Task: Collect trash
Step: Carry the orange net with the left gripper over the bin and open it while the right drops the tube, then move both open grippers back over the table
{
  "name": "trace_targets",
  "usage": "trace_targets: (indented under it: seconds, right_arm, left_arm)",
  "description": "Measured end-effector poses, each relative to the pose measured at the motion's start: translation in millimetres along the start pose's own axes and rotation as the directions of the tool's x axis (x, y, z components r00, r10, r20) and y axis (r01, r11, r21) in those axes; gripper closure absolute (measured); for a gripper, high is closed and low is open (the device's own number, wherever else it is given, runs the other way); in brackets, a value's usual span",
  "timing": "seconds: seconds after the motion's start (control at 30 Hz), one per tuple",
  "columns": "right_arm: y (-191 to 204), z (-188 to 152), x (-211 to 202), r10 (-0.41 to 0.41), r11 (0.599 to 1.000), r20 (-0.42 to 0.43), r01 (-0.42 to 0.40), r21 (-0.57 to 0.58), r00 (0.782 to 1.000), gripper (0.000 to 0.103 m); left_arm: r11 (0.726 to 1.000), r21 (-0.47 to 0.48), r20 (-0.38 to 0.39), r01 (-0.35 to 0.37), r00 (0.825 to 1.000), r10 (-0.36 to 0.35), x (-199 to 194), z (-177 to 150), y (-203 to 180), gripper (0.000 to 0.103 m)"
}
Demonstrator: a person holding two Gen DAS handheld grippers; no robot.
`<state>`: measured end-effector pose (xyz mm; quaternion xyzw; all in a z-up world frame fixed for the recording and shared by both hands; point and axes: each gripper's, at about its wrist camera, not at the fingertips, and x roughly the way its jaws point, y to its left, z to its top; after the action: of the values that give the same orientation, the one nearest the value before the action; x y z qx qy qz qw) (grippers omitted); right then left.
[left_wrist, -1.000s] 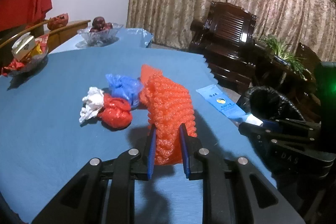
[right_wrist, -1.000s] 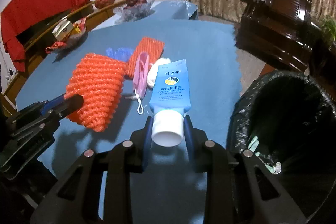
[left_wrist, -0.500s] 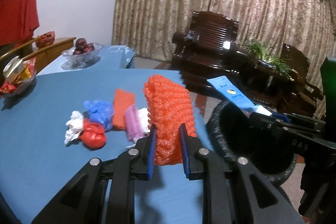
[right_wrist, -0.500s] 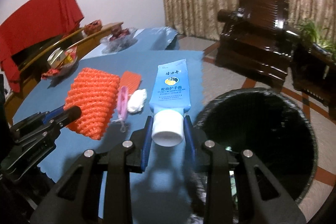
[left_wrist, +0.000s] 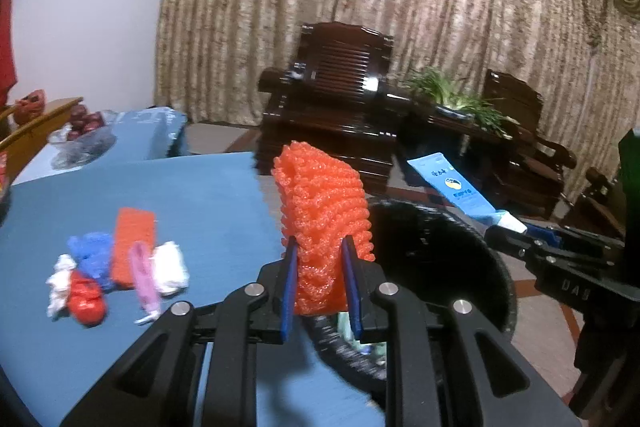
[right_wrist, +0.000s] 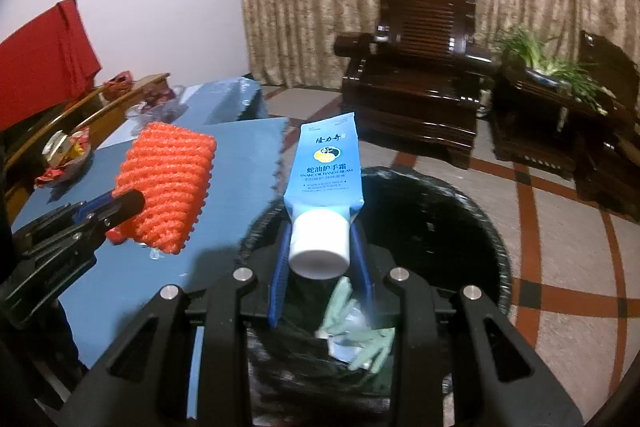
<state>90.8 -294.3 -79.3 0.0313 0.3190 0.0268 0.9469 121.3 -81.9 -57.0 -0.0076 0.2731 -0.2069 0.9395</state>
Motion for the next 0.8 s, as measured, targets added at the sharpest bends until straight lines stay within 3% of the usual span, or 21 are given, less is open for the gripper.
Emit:
trace_targets:
  seconds: [0.27,0.3,0.33,0.37,0.5,0.57,0.67,0.8]
  right_arm:
    - [-41,-17,19,-0.062,0.996,-0.055,0.065,0.06,0.997,0.075]
    - [-45,-19,22,-0.065,0.995,-0.068,0.069,0.065,0.996,0.074]
    - [-47,-24,24,-0.071,0.995,-0.079,0.077,0.068,0.994,0.073]
    - [-51,-27,27,-0.087,0.993,-0.084,0.093,0.072,0.993,0.064]
    - [-57,-36,28,-0.113,0.99,-0.081,0.12,0.08,0.99,0.04]
    - [-58,-38,26,-0.109,0.99,-0.072,0.115,0.085,0.991,0.015]
    - [-53,-39,20,-0.069,0.993,-0.035,0.071,0.089,0.997,0.009]
    - [-42,-33,14,-0.036,0.996,-0.008,0.037,0.081,0.999,0.008]
  left_arm:
    - [0.995,0.049,-0.04,0.086,0.996,-0.084,41,7,-44,0.079]
    - [0.994,0.052,-0.046,0.094,0.995,-0.091,45,7,-47,0.076]
    - [0.994,0.054,-0.052,0.1,0.994,-0.097,48,7,-49,0.062]
    - [0.993,0.055,-0.057,0.1,0.994,-0.097,52,7,-52,0.053]
    - [0.994,0.053,-0.068,0.093,0.994,-0.089,57,5,-52,0.043]
    - [0.995,0.052,-0.061,0.083,0.995,-0.079,54,4,-50,0.035]
    - [0.997,0.05,-0.05,0.058,0.997,-0.056,47,3,-41,0.021]
    - [0.999,0.034,-0.036,0.009,0.999,-0.008,32,-2,-22,0.011]
